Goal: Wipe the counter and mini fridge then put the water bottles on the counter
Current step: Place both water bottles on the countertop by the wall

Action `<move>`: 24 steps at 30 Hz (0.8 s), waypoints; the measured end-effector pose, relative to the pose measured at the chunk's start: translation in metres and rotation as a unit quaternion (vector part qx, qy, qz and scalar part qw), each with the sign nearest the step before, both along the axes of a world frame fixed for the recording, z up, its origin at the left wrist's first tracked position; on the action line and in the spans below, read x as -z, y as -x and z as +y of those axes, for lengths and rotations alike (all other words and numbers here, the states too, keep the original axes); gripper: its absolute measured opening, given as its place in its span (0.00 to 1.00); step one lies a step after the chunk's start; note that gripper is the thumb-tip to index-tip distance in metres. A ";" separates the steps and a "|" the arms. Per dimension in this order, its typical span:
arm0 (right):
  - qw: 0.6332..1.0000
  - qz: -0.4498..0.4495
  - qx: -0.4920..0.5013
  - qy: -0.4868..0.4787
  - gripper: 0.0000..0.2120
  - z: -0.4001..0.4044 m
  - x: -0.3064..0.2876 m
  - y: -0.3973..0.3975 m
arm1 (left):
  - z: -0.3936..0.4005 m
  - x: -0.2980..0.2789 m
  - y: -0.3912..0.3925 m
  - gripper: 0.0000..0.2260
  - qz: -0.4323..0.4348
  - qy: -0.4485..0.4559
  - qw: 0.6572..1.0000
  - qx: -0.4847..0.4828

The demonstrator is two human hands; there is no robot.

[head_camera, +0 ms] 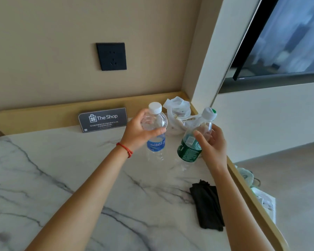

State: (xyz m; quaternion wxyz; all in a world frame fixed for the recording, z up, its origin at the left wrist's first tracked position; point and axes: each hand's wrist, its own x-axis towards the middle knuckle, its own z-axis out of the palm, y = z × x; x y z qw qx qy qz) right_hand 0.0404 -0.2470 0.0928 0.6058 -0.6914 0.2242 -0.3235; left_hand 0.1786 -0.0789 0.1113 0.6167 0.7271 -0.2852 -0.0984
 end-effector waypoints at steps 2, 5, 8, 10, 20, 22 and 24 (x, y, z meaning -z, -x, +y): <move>1.000 -0.004 -0.005 0.004 0.19 -0.006 0.007 -0.006 | -0.012 0.008 -0.005 0.23 0.000 -0.013 1.000 0.005; 1.000 -0.009 -0.024 0.004 0.21 -0.014 0.015 -0.013 | -0.026 0.017 -0.011 0.21 0.011 -0.017 1.000 0.014; 0.999 0.005 -0.039 0.016 0.23 -0.018 0.022 -0.018 | -0.034 0.023 -0.015 0.20 0.012 -0.020 0.999 0.023; 0.999 0.017 -0.043 0.029 0.24 -0.019 0.025 -0.021 | -0.036 0.027 -0.017 0.21 0.015 -0.024 0.999 0.028; 0.996 0.009 -0.066 0.054 0.25 -0.024 0.029 -0.023 | -0.044 0.034 -0.023 0.25 0.020 -0.044 0.997 0.057; 0.996 0.010 -0.071 0.060 0.25 -0.024 0.029 -0.022 | -0.044 0.034 -0.021 0.27 0.023 -0.045 0.997 0.055; 0.995 0.013 -0.076 0.065 0.26 -0.024 0.030 -0.020 | -0.042 0.036 -0.020 0.29 0.024 -0.051 0.997 0.058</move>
